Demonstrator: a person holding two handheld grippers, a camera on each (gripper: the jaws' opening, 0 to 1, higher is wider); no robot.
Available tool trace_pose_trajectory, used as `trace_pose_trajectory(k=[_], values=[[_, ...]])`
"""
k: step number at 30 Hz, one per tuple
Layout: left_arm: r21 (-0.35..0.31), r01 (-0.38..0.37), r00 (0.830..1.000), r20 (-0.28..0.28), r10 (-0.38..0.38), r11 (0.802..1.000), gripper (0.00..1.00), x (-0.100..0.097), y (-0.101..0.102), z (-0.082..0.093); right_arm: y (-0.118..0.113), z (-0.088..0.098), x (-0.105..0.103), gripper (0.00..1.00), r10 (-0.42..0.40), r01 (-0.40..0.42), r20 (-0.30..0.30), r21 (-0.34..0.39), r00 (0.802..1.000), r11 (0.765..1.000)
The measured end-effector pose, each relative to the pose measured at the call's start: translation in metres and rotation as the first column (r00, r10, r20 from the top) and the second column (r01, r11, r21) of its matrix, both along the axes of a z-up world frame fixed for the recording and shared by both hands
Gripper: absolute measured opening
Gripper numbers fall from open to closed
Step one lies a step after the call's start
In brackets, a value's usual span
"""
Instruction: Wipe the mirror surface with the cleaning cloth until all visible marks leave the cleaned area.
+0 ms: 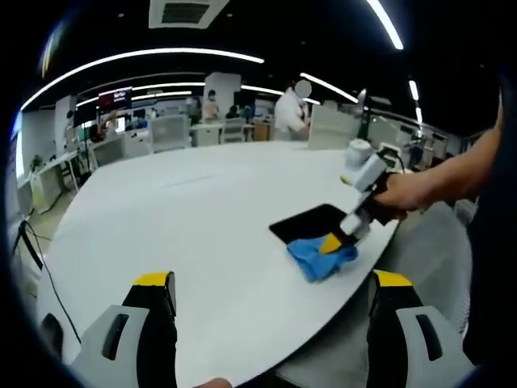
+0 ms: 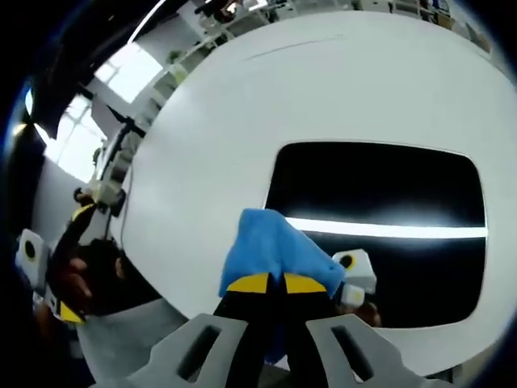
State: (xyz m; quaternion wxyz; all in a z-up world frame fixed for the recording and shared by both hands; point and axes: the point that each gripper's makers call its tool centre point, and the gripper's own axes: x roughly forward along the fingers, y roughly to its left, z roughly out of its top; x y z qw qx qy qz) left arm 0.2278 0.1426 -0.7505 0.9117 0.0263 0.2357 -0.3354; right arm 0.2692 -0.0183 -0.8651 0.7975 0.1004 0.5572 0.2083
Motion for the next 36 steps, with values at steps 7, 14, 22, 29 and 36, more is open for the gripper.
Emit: trace_pose_trajectory(k=[7,14,22,29,36], values=[[-0.005,-0.004,1.0,-0.007,0.004,1.0,0.99,-0.0027,-0.0046,-0.0038,0.004,-0.0003,0.0006,0.0,0.003,-0.003,0.003,0.005,1.0,1.0],[-0.005,-0.005,1.0,-0.003,0.005,1.0,0.99,-0.0007,-0.0052,-0.0023,0.0041,-0.0005,0.0008,0.0,0.007,-0.007,0.011,0.015,1.0,1.0],[0.0,0.001,1.0,-0.005,-0.001,1.0,0.99,-0.0014,-0.0053,-0.0033,0.0054,-0.0005,-0.0005,0.0,0.082,-0.081,0.048,-0.014,0.995,0.997],[0.007,0.015,1.0,-0.006,-0.015,1.0,0.99,-0.003,-0.0064,-0.0031,0.0046,-0.0001,-0.0005,0.0,0.016,-0.016,0.025,-0.005,1.0,1.0],[0.003,0.008,1.0,-0.006,-0.008,1.0,0.99,-0.0023,-0.0047,-0.0018,0.0046,-0.0006,0.0043,0.0,0.002,-0.003,-0.003,-0.032,1.0,0.999]])
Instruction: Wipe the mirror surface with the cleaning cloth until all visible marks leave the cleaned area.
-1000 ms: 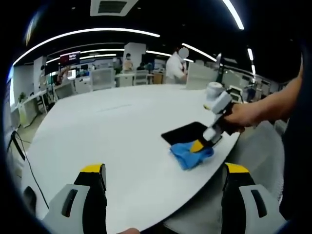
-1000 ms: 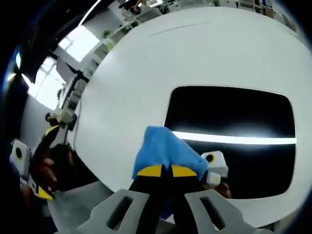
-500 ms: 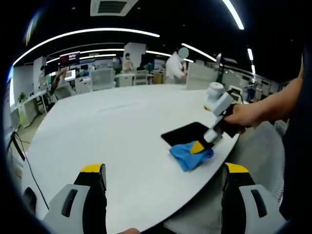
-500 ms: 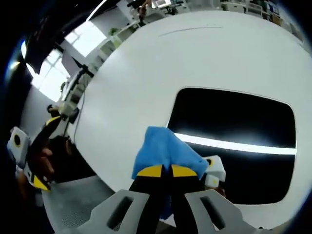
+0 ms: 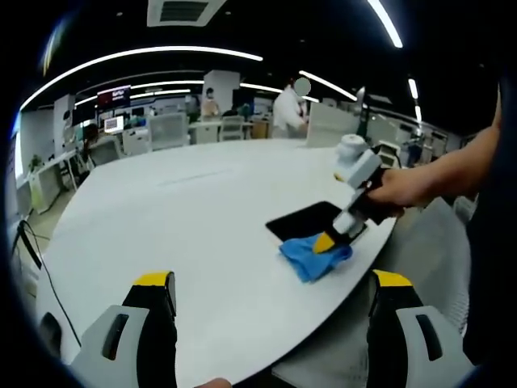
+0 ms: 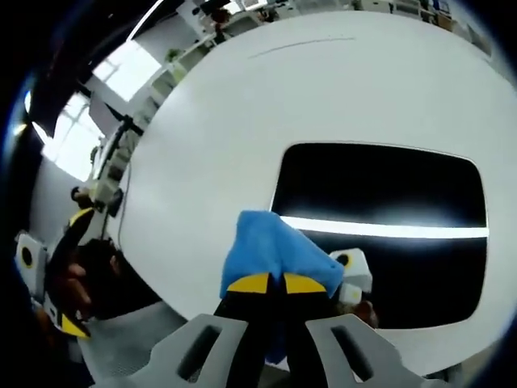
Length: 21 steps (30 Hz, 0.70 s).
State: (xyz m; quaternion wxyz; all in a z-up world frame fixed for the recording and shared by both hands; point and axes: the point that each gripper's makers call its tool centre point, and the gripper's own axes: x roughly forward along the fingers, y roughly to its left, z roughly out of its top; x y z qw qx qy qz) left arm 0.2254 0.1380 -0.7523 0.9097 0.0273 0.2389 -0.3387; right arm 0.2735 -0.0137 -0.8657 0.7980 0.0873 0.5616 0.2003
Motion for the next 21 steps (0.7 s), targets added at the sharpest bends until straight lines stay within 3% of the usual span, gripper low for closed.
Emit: trace_pose_trajectory(k=[21], values=[[-0.014,-0.015,1.0,-0.014,0.015,1.0,1.0,0.0,0.004,0.0,-0.001,0.0,0.031,0.0,0.051,-0.05,0.017,-0.061,0.999,0.997]])
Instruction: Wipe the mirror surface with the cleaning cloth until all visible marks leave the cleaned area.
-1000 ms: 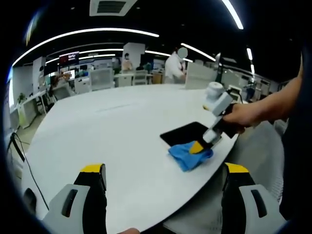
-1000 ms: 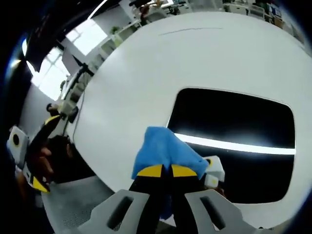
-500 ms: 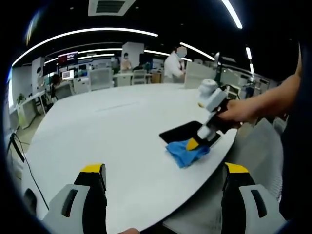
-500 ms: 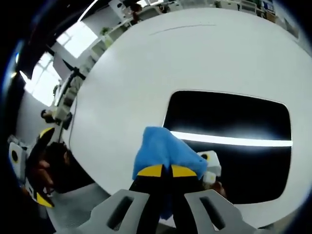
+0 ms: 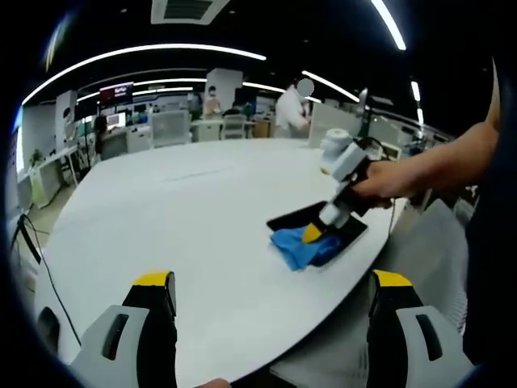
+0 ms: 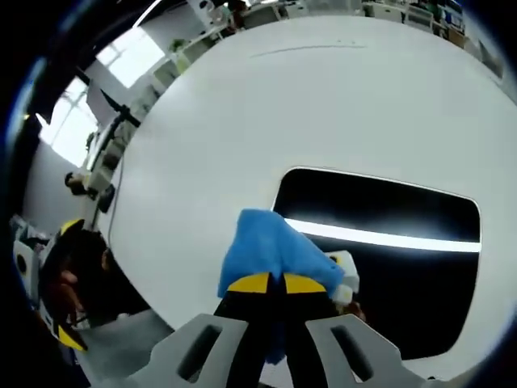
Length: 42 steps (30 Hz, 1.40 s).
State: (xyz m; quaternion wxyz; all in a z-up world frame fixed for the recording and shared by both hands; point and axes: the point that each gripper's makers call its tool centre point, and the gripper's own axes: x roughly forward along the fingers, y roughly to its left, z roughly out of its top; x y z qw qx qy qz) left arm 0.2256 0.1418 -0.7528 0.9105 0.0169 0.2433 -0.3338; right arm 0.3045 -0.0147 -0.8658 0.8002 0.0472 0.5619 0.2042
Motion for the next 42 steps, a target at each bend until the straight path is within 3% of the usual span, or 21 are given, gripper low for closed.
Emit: trace_pose_trajectory(k=[19,31,35,42], values=[[-0.008,-0.014,1.0,-0.025,0.013,1.0,1.0,0.015,0.001,-0.001,-0.002,-0.002,0.034,0.0,0.035,-0.034,0.024,-0.033,0.999,0.999],[-0.002,-0.03,0.998,-0.051,0.03,1.0,1.0,0.011,0.005,-0.009,-0.001,-0.002,0.064,0.0,0.045,-0.042,0.05,-0.066,0.998,0.997],[0.036,-0.069,0.996,-0.057,0.071,0.997,1.0,0.013,0.016,-0.015,-0.002,-0.002,0.071,0.0,0.045,-0.042,0.045,-0.065,0.998,0.997],[0.003,-0.129,0.989,-0.076,0.129,0.992,1.0,0.016,0.029,-0.013,0.0,-0.002,0.082,0.0,0.025,-0.024,0.022,-0.058,0.999,0.998]])
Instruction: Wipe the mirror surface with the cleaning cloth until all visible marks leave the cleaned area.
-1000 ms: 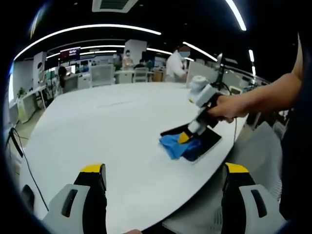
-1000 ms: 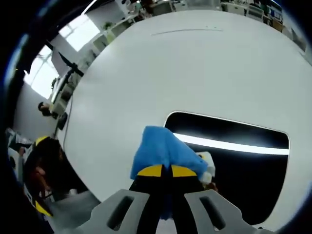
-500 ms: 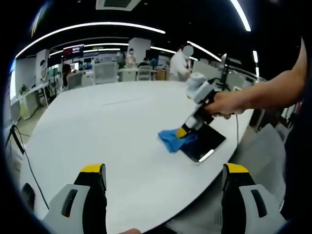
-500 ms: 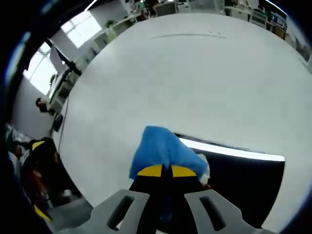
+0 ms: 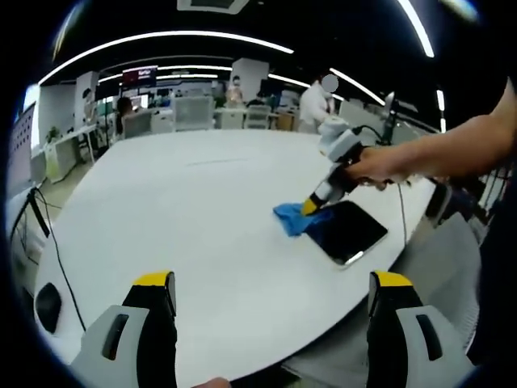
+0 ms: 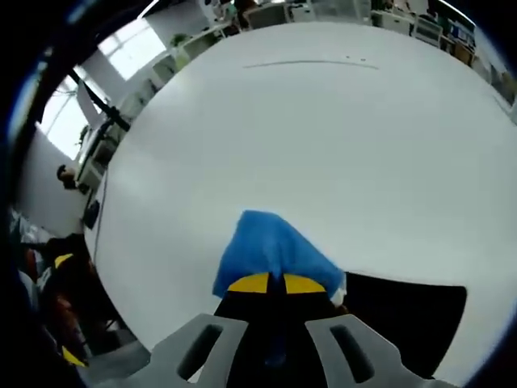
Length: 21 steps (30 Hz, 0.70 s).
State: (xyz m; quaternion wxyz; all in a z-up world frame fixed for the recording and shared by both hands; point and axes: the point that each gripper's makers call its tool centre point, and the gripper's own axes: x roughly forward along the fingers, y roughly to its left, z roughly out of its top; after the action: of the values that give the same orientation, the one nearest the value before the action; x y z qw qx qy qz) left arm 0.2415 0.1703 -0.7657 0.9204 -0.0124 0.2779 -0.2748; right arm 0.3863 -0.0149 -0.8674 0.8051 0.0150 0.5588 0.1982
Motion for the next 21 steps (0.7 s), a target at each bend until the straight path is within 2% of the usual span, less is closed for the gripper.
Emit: trace_pose_trajectory(k=[11,15,21], values=[[0.007,-0.013,1.0,0.012,0.013,1.0,0.99,-0.0001,0.0004,0.0037,-0.0003,-0.0004,-0.0018,0.0,0.024,-0.024,-0.013,-0.006,1.0,1.0],[-0.045,-0.05,0.999,0.007,0.05,0.998,0.99,0.0015,0.0015,0.0098,-0.0006,-0.0007,-0.0014,0.0,0.026,-0.026,-0.005,0.007,1.0,1.0],[-0.035,-0.055,0.998,0.004,0.055,0.998,0.99,0.0013,0.0049,0.0078,-0.0028,-0.0001,-0.0006,0.0,0.035,-0.035,0.003,-0.004,0.999,0.999]])
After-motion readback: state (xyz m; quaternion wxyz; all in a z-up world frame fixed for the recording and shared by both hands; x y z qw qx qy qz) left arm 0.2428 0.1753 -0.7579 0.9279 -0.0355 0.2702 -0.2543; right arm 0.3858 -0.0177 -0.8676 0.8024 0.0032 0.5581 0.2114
